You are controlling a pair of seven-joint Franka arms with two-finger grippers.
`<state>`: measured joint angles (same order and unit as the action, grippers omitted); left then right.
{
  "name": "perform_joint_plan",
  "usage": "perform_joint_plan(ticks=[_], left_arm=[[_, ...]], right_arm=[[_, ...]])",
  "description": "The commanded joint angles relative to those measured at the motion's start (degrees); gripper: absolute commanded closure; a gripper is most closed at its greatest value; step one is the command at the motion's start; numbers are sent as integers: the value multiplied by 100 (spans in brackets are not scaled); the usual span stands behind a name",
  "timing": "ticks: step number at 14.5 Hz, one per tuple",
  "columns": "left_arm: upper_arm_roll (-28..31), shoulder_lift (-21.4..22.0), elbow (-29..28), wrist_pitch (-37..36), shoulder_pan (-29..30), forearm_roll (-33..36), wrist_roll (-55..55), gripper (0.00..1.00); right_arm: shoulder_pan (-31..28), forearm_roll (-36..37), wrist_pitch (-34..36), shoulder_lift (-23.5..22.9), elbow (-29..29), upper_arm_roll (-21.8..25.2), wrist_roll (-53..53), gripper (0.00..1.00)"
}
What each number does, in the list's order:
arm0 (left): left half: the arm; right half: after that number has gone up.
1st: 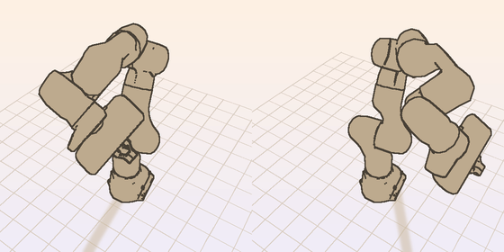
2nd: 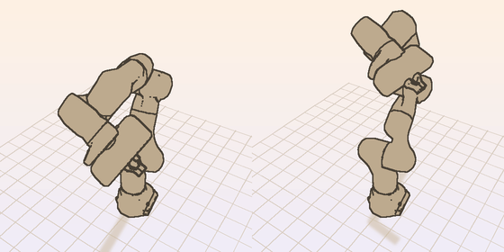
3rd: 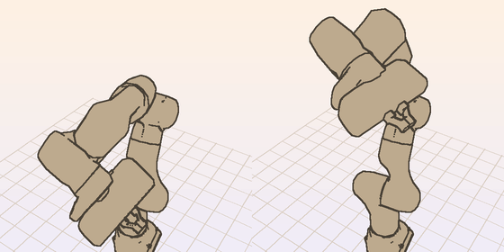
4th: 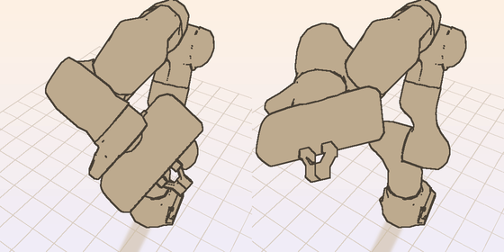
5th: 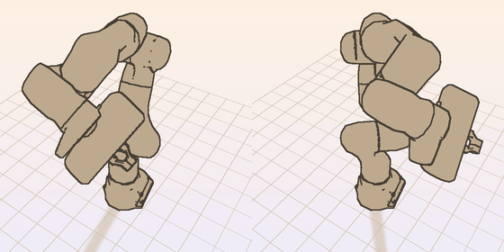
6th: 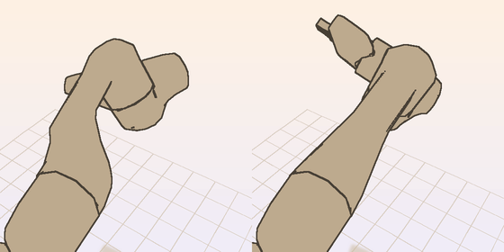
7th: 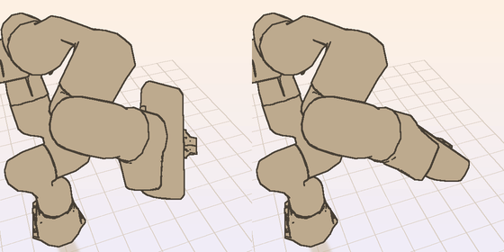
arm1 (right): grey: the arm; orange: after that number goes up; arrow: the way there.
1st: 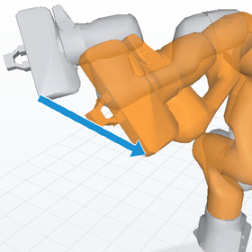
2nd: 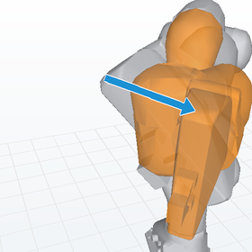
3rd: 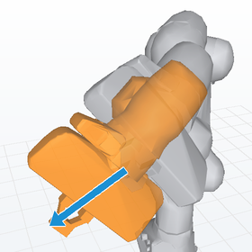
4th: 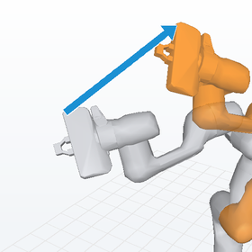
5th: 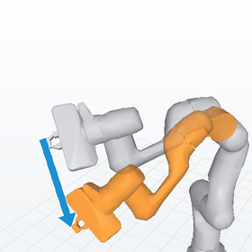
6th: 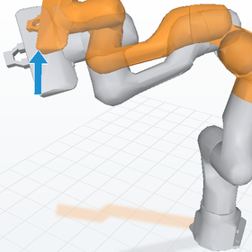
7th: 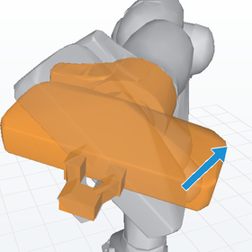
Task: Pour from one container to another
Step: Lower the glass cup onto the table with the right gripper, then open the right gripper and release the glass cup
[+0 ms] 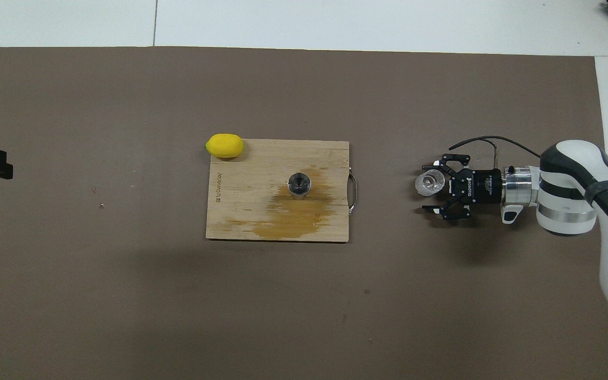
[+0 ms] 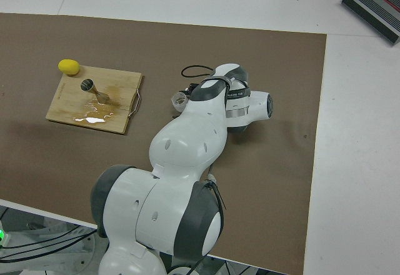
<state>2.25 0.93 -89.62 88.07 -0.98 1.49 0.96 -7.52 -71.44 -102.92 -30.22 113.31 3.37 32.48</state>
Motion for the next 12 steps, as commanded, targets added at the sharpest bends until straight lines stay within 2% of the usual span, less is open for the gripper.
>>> perform_joint_plan(ticks=[1,9,12], left_arm=[[65,21,50,-62,-69,-52,80,0],[65,21,50,-62,-69,-52,80,0],[65,21,50,-62,-69,-52,80,0]], right_arm=[[14,392,132,234,-37,-3,-58,1],[32,1860,132,1570,-28,15,1031,1],[155,3017,149,2062,-72,15,1068,1]])
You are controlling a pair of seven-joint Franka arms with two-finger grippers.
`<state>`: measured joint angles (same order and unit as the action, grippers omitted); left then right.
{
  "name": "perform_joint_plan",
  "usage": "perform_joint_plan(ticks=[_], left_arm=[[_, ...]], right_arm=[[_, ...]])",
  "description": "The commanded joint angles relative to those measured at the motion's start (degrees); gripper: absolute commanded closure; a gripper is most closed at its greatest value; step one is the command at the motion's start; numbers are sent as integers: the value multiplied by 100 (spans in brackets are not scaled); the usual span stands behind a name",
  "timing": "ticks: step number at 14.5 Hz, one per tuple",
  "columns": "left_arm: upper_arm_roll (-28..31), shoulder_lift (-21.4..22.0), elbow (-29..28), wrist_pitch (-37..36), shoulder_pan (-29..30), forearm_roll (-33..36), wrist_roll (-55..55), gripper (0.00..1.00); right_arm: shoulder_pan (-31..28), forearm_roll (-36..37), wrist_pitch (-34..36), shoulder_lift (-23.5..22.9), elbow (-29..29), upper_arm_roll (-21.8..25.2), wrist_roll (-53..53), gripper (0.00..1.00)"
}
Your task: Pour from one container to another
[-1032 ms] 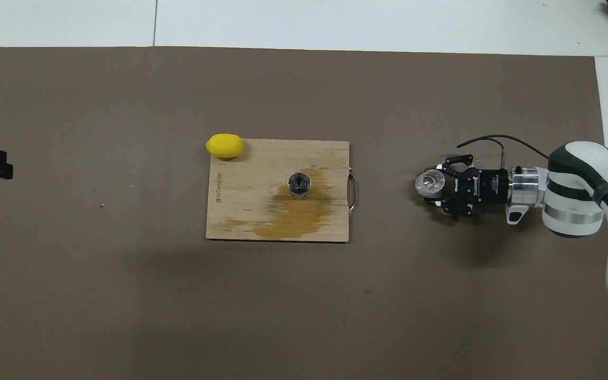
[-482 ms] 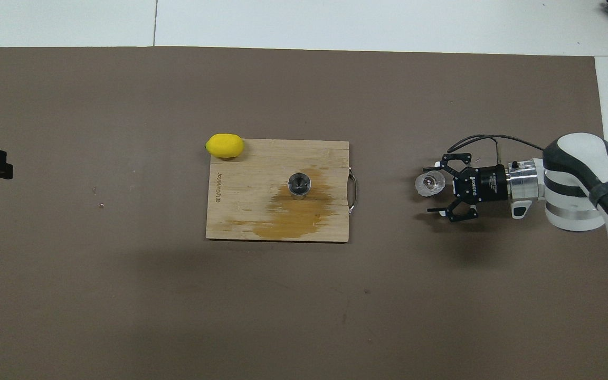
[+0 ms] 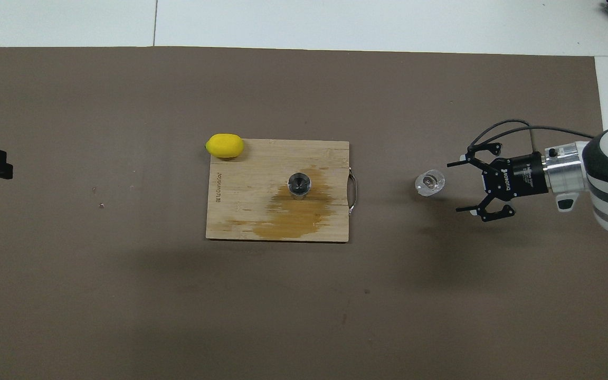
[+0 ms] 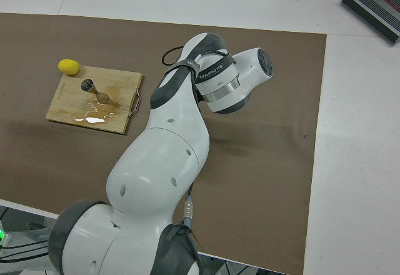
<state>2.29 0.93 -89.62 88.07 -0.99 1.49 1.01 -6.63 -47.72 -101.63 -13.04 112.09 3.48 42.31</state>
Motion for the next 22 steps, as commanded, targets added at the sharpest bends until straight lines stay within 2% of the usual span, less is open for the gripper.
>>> perform_joint_plan(ticks=[1,3,5,7,10,12,14,16,19,22], left_arm=[[61,21,50,-71,-68,-52,75,0],[69,21,50,-62,-60,-52,75,0],[70,21,50,-62,-60,-52,75,0],[70,12,50,-53,-68,-52,75,0],[78,21,50,-53,-68,-52,75,0],[78,21,50,-53,-68,-52,75,0],[78,21,41,-53,-60,-95,83,0],[70,21,50,-62,-68,-122,127,0],[61,21,50,-53,-68,-122,171,0],[61,21,41,-53,-68,-122,180,0]], right_arm=[[74,1138,29,476,-37,-5,32,1],[65,1860,47,696,-170,-13,-30,1],[144,2248,30,960,-170,-14,-205,1],[188,2767,-76,1136,-170,-31,-721,1],[478,2917,-348,1189,-266,-145,-1374,1],[645,3468,-357,1181,-415,-154,-1480,1],[1013,4320,-366,1172,-600,-154,-1839,1],[1094,4675,-331,1181,-775,-154,-2155,1],[1015,4737,-25,1321,-1161,-137,-2884,1],[936,4869,975,1339,-1960,-58,-3212,1]])
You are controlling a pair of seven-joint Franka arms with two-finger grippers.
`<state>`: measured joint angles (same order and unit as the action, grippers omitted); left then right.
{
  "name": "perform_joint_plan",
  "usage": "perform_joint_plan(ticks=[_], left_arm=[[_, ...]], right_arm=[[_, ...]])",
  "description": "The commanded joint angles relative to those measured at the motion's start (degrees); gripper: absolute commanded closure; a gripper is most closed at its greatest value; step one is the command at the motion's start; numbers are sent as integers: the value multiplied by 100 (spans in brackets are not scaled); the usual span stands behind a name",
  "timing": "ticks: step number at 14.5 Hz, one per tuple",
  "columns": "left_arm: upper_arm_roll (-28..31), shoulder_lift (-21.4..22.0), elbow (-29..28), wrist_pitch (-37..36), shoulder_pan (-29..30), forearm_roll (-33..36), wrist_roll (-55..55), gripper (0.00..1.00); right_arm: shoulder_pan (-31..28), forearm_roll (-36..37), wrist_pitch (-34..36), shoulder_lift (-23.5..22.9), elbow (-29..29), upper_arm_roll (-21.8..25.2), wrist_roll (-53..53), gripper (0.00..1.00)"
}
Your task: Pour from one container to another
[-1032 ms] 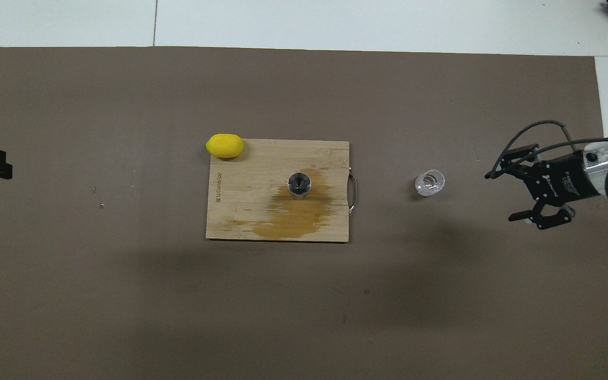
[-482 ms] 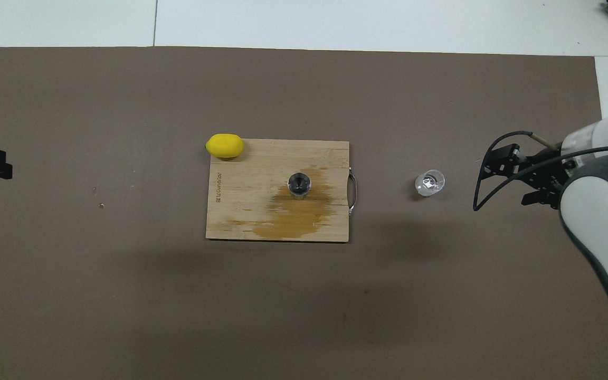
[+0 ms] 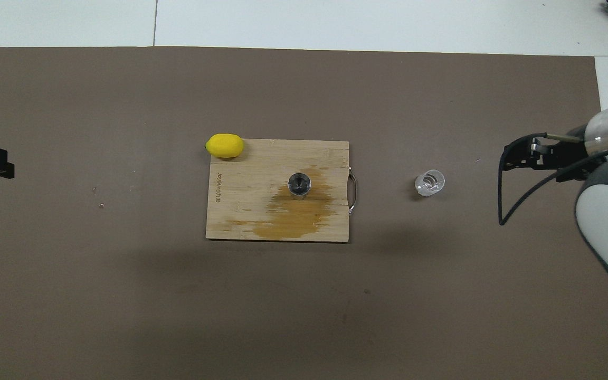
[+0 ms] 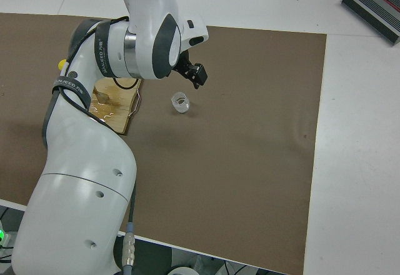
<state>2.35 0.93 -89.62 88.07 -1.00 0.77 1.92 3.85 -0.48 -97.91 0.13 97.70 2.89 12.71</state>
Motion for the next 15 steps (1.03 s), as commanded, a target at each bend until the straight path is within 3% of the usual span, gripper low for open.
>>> perform_joint_plan(ticks=[1,4,15], left_arm=[[55,21,41,-54,-67,-51,89,0],[55,21,50,-54,-67,-51,89,0],[55,12,50,-54,-67,-51,89,0]], right_arm=[[-147,197,937,13,-750,1,-269,0],[-157,329,1388,31,-1077,1,-540,0],[-113,374,1450,233,-691,-69,-770,0]])
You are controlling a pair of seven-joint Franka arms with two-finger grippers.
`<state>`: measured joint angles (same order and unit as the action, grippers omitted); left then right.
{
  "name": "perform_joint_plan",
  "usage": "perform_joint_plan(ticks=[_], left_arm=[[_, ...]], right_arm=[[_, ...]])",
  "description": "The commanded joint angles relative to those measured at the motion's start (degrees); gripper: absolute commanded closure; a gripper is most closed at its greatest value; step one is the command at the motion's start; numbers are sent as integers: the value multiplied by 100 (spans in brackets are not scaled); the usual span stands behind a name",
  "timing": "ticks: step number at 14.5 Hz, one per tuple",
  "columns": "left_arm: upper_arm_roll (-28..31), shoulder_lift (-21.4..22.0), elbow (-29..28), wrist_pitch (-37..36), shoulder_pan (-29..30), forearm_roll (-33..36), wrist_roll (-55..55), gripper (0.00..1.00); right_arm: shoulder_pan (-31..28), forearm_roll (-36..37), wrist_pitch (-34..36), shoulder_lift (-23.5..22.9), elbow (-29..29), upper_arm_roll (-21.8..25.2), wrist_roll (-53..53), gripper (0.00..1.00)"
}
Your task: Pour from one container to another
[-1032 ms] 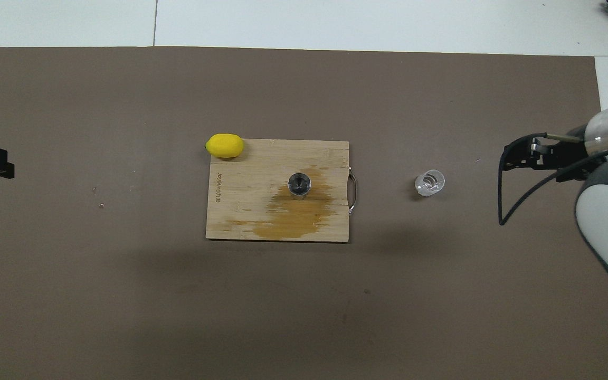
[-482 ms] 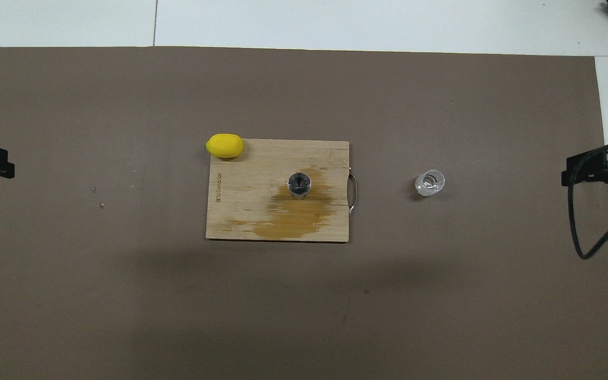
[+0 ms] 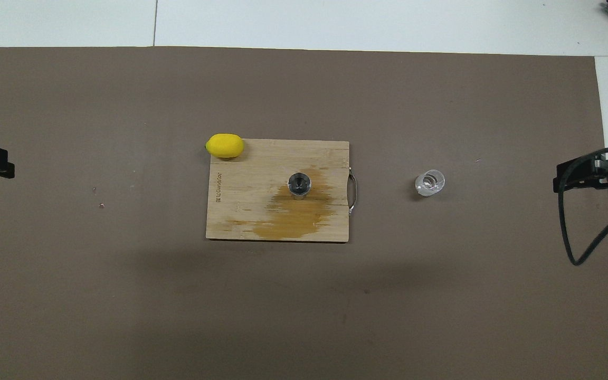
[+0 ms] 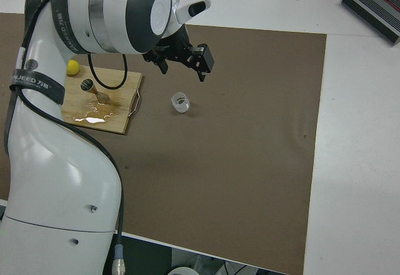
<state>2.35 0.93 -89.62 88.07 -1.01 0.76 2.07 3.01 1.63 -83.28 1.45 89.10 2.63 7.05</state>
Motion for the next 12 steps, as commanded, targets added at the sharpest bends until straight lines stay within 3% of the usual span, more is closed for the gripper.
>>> perform_joint_plan(ticks=[1,12], left_arm=[[55,21,50,-53,-66,-49,74,0],[64,12,50,-53,-57,-49,74,0]], right_arm=[[-29,180,-21,101,160,-43,-273,0],[-20,180,-83,92,116,-52,-353,0]])
